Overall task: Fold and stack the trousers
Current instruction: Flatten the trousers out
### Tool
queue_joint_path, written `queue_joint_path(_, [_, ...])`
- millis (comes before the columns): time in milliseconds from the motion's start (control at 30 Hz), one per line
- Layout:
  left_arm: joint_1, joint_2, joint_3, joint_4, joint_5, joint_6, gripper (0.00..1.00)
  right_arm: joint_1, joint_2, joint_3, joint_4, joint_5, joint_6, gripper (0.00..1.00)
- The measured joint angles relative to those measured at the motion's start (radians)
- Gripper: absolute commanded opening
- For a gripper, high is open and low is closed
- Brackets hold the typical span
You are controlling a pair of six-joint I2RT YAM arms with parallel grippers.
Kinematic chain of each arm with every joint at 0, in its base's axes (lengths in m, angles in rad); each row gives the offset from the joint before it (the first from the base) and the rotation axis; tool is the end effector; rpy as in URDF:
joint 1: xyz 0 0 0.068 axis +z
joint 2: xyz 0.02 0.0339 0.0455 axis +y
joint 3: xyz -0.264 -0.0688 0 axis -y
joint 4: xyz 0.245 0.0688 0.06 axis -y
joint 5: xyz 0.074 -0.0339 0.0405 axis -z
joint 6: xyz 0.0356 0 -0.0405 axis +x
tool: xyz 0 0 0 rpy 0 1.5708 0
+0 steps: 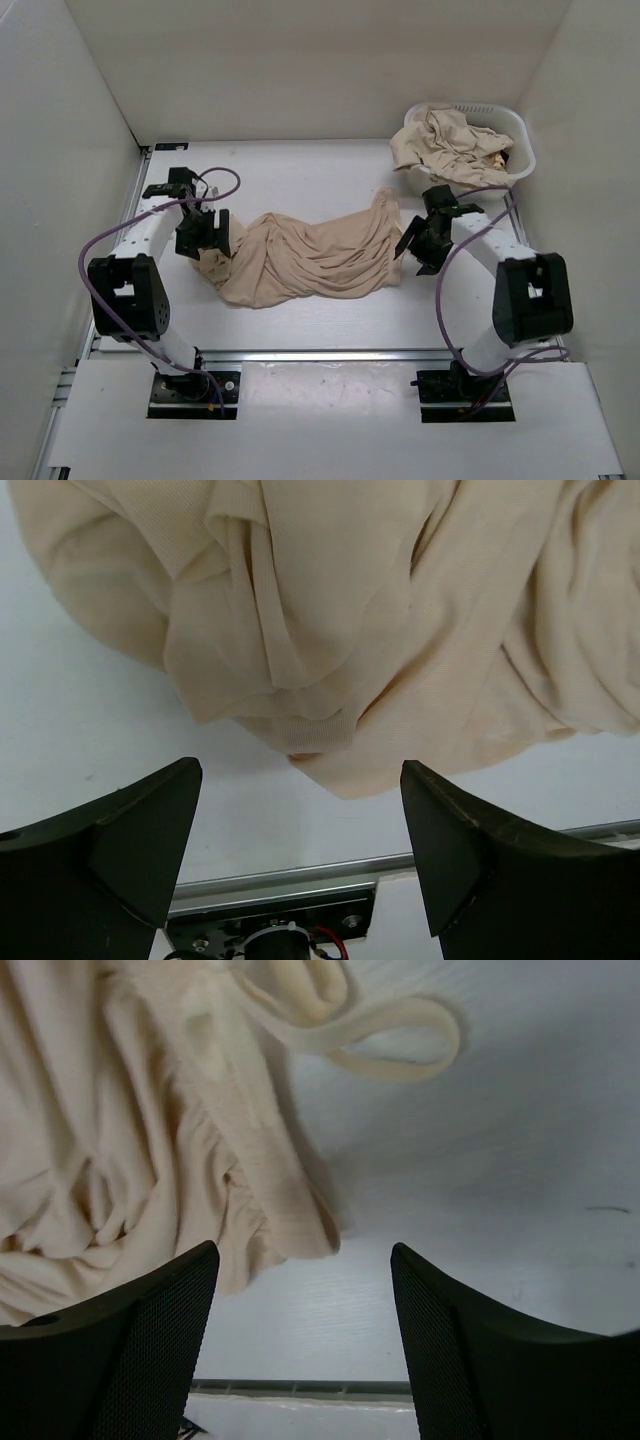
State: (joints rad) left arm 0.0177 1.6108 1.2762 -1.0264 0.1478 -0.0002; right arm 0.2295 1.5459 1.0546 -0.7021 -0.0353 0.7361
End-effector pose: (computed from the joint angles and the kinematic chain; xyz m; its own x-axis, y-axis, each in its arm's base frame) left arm 0.3045 0.0001 0.2467 -0.9779 -0.0175 -0.2082 0.0130 0.9895 -0.1441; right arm 0.2900 0.0690 0.2129 -0.8320 0.4947 -0.2511 0.4299 0.8610 0.2717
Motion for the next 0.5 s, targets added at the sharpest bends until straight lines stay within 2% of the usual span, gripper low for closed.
queue_joint_path(167, [-0.014, 0.047, -0.103, 0.073, -0.003, 0.000, 0.92, 0.016, 0.153, -0.022, 0.076, -0.047, 0.119, 0.79])
queue_joint_path(200, [-0.014, 0.056, -0.120, 0.094, -0.009, 0.000, 0.87, 0.026, 0.176, -0.011, 0.075, -0.047, 0.136, 0.79])
queue_joint_path(233, [-0.015, 0.062, -0.132, 0.109, -0.014, -0.001, 0.82, 0.035, 0.195, -0.002, 0.075, -0.047, 0.149, 0.79])
queue_joint_path(267, [-0.016, 0.069, -0.141, 0.125, -0.021, -0.003, 0.73, 0.043, 0.212, 0.012, 0.067, -0.050, 0.162, 0.75])
queue_joint_path(300, [-0.016, 0.075, -0.146, 0.137, -0.026, -0.005, 0.50, 0.048, 0.220, 0.021, 0.063, -0.051, 0.173, 0.72])
queue_joint_path(333, [-0.016, 0.083, -0.148, 0.148, -0.031, -0.007, 0.38, 0.053, 0.227, 0.026, 0.062, -0.053, 0.186, 0.69])
queue_joint_path(400, [-0.015, 0.097, -0.148, 0.168, -0.038, -0.006, 0.14, 0.055, 0.237, 0.027, 0.063, -0.076, 0.208, 0.48])
queue_joint_path(433, [-0.014, 0.102, -0.148, 0.178, -0.043, 0.001, 0.14, 0.055, 0.243, 0.026, 0.066, -0.093, 0.221, 0.23])
queue_joint_path(500, [-0.005, 0.103, -0.146, 0.182, -0.048, -0.002, 0.14, 0.048, 0.252, 0.012, 0.084, -0.132, 0.246, 0.05])
